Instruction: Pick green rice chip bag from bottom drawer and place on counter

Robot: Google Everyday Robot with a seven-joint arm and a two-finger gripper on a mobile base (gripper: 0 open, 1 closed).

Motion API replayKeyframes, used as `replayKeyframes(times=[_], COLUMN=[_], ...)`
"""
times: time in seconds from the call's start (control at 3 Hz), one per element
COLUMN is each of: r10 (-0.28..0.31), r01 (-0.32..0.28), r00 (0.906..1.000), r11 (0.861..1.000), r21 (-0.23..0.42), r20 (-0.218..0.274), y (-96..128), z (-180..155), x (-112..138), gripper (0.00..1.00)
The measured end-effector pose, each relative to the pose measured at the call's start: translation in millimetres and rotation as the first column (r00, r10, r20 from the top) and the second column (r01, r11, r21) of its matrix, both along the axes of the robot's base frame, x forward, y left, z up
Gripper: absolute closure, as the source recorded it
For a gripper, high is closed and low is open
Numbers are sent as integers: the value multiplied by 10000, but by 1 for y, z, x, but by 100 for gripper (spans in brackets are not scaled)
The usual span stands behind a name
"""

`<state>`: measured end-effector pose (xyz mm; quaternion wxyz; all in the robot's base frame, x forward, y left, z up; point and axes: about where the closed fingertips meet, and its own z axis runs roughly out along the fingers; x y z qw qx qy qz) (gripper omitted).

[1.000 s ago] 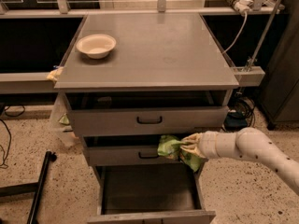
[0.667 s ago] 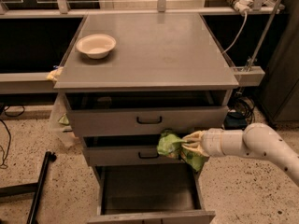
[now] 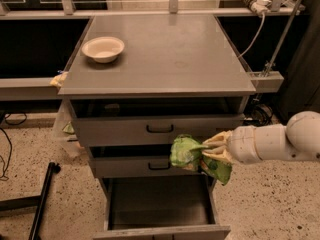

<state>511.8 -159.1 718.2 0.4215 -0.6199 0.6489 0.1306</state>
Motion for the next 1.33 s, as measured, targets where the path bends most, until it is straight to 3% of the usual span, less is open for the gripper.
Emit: replayKeyframes(times=[0.33,0.67,1.0,1.33], r10=[1,50,255,896], r01=[-1,-49,-205,-600], r00=[10000,9998,9973,9769], r11=[10000,10000,9971,9863], r21=[6,-51,-736,-1535], r20=[-4,209,686,1941], y=[0,2,6,22], z=[0,43,135,249], x=[0,3,10,11], gripper=[100,100,100,100])
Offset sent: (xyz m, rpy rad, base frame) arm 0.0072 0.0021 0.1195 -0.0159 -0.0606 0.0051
